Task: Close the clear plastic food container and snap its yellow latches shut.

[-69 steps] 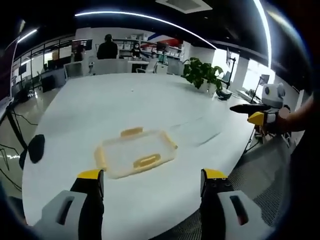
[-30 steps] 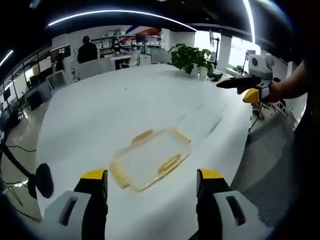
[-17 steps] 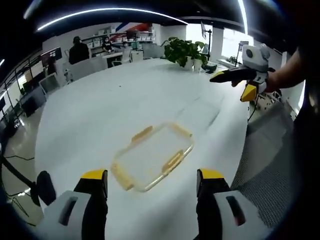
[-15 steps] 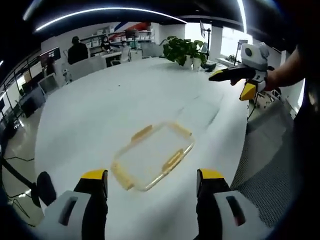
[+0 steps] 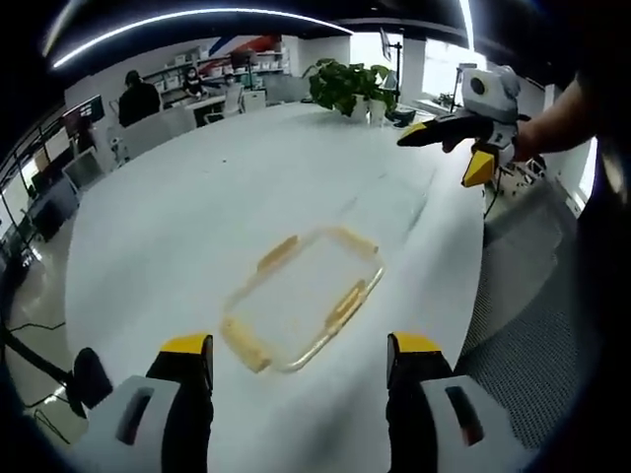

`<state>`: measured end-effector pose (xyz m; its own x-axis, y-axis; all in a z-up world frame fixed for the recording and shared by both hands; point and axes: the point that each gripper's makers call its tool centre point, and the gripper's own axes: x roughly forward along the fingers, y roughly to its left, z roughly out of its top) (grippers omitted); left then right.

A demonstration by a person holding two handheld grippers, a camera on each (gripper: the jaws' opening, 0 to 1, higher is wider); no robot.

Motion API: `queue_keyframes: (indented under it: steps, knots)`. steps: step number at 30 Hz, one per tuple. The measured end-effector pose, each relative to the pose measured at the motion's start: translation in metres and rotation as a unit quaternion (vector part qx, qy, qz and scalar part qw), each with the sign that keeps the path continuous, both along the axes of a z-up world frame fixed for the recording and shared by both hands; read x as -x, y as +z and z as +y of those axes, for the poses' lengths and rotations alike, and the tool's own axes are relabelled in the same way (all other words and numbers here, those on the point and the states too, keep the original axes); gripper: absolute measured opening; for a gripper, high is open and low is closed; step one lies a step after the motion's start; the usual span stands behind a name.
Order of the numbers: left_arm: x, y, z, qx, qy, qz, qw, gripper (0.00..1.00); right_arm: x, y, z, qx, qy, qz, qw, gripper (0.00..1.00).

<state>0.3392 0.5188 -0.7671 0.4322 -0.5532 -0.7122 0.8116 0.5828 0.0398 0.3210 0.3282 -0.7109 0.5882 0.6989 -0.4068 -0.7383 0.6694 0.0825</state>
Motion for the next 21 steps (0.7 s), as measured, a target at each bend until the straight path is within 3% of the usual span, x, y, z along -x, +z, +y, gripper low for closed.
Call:
queue_keyframes:
  steps: [21]
  knots:
    - [-0.01, -0.015, 0.006, -0.027, -0.058, 0.017, 0.9978, 0.7, -0.009, -0.016, 0.015, 0.03, 0.022, 0.006, 0.9993, 0.7]
